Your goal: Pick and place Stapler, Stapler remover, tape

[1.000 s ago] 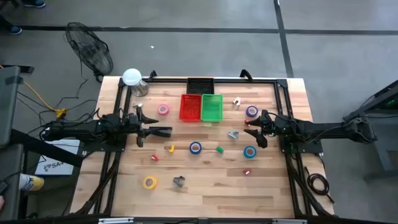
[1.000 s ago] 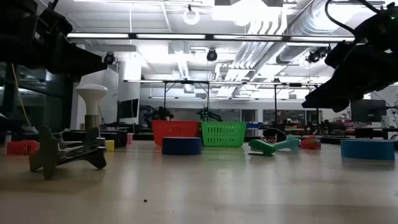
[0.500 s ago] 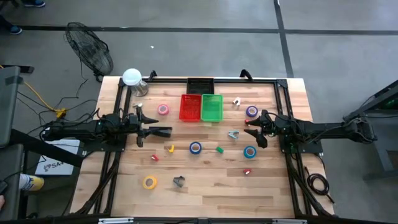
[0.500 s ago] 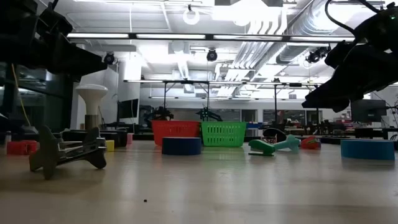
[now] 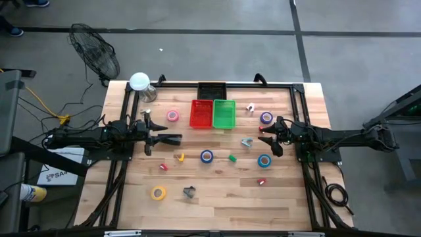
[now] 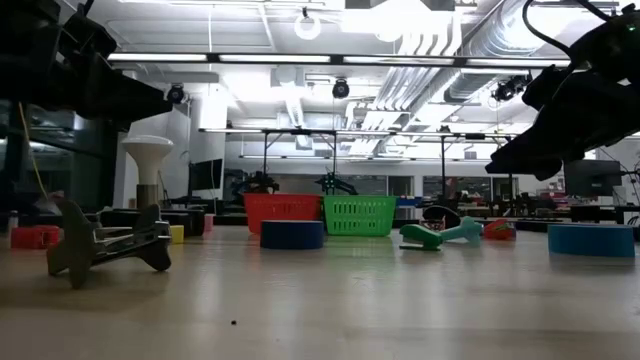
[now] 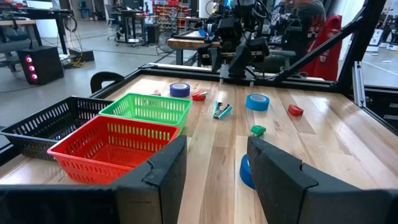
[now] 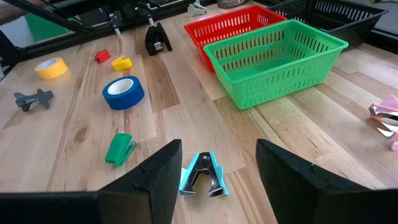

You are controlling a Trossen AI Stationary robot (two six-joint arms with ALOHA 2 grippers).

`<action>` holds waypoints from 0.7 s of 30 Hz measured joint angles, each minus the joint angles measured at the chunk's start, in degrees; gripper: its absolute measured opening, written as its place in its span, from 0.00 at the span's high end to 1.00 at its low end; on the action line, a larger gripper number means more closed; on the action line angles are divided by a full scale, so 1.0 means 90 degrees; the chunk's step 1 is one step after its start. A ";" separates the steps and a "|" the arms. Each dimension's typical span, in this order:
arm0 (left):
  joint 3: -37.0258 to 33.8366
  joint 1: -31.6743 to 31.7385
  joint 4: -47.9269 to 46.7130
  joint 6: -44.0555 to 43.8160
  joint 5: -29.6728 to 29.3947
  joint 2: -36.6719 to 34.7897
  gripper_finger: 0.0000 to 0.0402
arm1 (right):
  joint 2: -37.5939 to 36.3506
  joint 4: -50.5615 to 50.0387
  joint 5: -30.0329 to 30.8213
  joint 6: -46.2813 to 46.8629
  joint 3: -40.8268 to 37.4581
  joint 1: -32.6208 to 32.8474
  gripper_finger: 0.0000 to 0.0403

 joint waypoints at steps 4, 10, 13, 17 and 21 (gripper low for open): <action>0.0000 -0.0002 0.0000 0.0001 0.0000 0.0000 0.59 | 0.0000 -0.0002 -0.0001 0.0000 -0.0001 0.0001 0.51; 0.0000 -0.0002 0.0000 0.0000 0.0000 0.0000 0.59 | 0.0001 -0.0002 0.0001 0.0000 0.0001 0.0001 0.51; 0.0000 0.0000 0.0000 0.0000 0.0000 0.0000 0.59 | 0.0001 -0.0002 -0.0001 0.0000 0.0000 0.0000 0.51; 0.0000 -0.0002 0.0000 0.0000 0.0000 0.0000 0.59 | -0.0001 -0.0003 0.0002 0.0000 0.0001 0.0001 0.51; -0.0001 -0.0001 0.0000 0.0000 0.0000 0.0000 0.59 | -0.0001 0.0006 0.0371 -0.0309 0.0000 -0.0030 0.51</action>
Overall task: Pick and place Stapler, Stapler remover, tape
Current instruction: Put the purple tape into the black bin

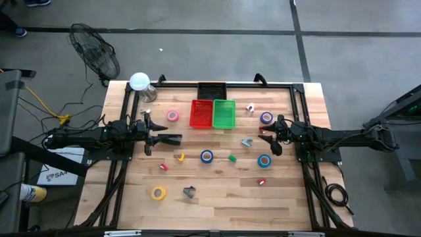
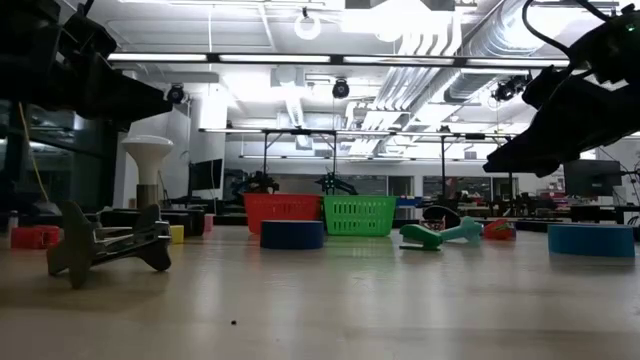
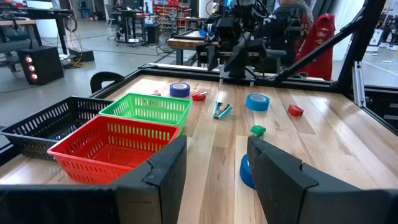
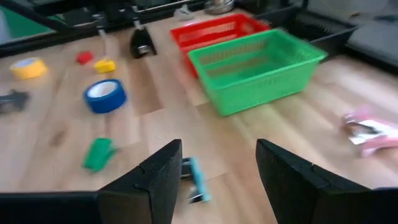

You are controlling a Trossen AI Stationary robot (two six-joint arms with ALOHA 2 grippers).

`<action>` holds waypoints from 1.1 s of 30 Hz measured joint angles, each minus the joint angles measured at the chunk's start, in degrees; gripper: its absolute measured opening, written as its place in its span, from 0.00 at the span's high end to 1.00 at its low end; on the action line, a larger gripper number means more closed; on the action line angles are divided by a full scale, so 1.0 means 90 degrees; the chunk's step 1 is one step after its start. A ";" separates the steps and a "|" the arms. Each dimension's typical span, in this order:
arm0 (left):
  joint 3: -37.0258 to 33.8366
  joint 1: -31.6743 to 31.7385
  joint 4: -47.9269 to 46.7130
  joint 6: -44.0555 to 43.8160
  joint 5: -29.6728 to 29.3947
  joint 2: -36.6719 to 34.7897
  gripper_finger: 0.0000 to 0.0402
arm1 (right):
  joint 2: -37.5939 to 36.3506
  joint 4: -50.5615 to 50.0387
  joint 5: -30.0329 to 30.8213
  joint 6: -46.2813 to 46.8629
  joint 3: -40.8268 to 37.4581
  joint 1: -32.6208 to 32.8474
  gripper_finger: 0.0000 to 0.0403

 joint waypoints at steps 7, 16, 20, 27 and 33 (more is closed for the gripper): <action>-0.0002 0.0001 0.0002 0.0000 0.0000 0.0000 0.59 | 0.0000 0.0006 0.0062 -0.0684 0.0001 0.0002 0.51; -0.0002 -0.0002 0.0004 0.0001 0.0000 0.0000 0.59 | 0.0002 0.0447 0.0034 -0.1011 -0.0001 0.0002 0.51; -0.0002 -0.0002 0.0003 0.0000 0.0000 0.0000 0.59 | 0.0002 0.0672 0.0040 0.0258 0.0001 0.0002 0.51; -0.0002 -0.0002 0.0005 0.0001 0.0000 0.0000 0.59 | 0.0001 0.0927 0.0393 0.1011 0.0001 0.0005 0.51; -0.0002 -0.0002 0.0005 0.0002 0.0000 0.0000 0.59 | 0.0011 0.0348 0.1472 0.1417 0.0343 0.0000 0.51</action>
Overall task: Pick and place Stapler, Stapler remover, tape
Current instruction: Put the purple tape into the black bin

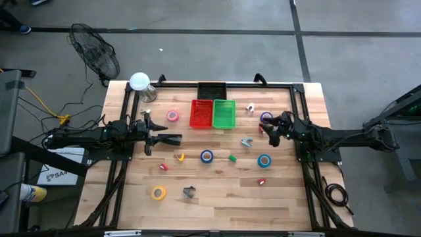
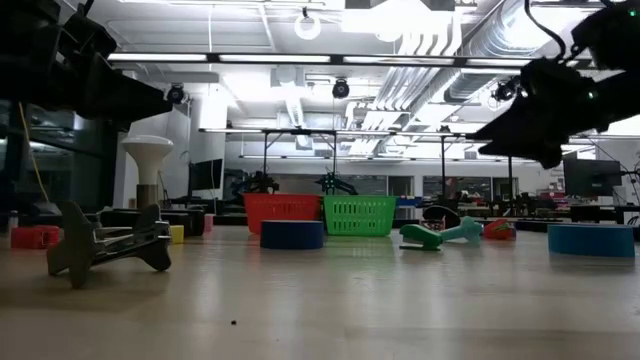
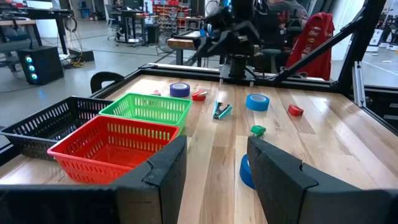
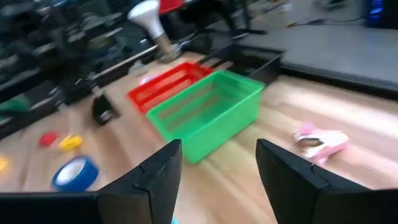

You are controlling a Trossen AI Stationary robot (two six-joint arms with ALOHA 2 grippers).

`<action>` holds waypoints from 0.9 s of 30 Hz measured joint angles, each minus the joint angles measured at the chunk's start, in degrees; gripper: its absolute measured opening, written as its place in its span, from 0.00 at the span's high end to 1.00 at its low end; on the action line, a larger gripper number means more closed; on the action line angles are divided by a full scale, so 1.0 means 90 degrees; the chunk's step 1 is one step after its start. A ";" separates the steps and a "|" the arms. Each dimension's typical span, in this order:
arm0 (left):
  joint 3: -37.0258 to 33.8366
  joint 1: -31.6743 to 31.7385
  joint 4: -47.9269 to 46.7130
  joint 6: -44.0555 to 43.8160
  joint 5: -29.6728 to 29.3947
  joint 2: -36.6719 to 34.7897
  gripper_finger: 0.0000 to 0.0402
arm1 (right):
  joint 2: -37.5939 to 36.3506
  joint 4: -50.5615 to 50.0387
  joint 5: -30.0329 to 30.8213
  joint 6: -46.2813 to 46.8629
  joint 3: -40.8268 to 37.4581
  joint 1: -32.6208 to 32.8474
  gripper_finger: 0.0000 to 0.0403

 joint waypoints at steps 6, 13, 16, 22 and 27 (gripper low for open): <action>0.0000 0.0002 0.0000 -0.0002 0.0000 0.0000 0.59 | 0.0206 -0.2246 0.1075 0.1107 0.1100 -0.0105 0.51; 0.0000 0.0001 0.0000 0.0000 0.0000 0.0000 0.59 | 0.0927 -0.4203 0.0850 0.2245 0.2343 -0.0723 0.51; 0.0000 0.0000 0.0000 -0.0002 0.0000 0.0000 0.59 | 0.1269 -0.4354 0.0515 0.2267 0.2682 -0.1011 0.51; 0.0000 0.0001 0.0000 0.0000 0.0000 0.0000 0.59 | 0.1832 -0.3775 -0.0840 0.1485 0.3030 -0.1353 0.51; 0.0000 0.0002 0.0000 -0.0002 0.0000 0.0000 0.59 | 0.2303 -0.3266 -0.1048 0.1828 0.3030 -0.1432 0.51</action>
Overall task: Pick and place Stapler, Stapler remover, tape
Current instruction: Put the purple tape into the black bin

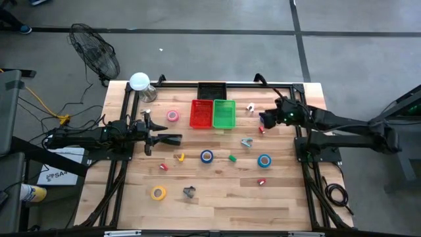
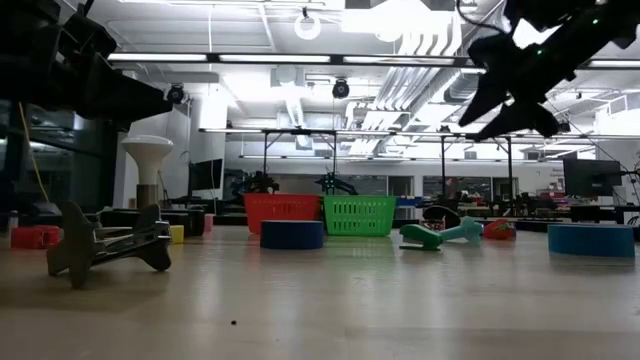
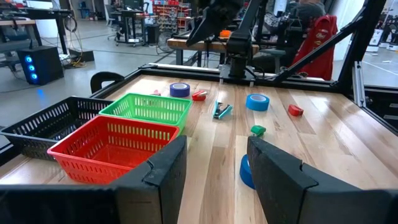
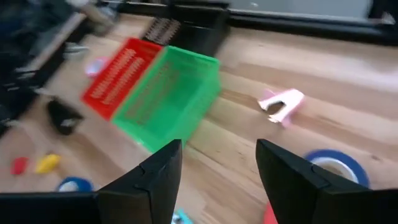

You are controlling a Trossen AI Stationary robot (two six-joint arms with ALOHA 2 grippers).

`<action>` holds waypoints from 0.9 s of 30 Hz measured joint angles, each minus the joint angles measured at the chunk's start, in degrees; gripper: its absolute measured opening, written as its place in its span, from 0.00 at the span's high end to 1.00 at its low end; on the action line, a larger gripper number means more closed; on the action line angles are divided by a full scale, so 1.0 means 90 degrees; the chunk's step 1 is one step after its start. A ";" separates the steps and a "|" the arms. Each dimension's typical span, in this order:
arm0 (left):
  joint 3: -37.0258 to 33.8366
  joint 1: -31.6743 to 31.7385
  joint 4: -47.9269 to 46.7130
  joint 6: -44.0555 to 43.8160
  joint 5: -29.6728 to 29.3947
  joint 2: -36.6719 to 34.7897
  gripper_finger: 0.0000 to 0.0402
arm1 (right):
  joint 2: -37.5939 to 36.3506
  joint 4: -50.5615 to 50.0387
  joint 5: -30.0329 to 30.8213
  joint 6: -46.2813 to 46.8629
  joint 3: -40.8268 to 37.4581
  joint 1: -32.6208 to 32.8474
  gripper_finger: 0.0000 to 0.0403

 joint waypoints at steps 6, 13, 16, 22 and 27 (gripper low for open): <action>0.0000 0.0000 0.0000 0.0001 0.0000 0.0000 0.59 | 0.0774 -0.0162 -0.0303 0.0434 0.0000 -0.0411 0.51; 0.0000 -0.0002 0.0000 0.0000 0.0000 0.0000 0.59 | 0.1576 -0.0155 -0.1154 0.0448 0.0000 -0.1045 0.51; 0.0000 0.0000 0.0000 0.0001 0.0000 0.0000 0.59 | 0.1835 -0.0155 -0.1394 0.0331 0.0000 -0.1275 0.51; 0.0000 0.0000 0.0000 0.0002 0.0000 0.0000 0.59 | 0.2300 -0.0580 -0.1307 -0.0073 0.0426 -0.1527 0.51; 0.0000 -0.0001 0.0000 0.0001 0.0000 0.0000 0.59 | 0.2831 -0.1371 -0.0915 -0.0469 0.1271 -0.1572 0.51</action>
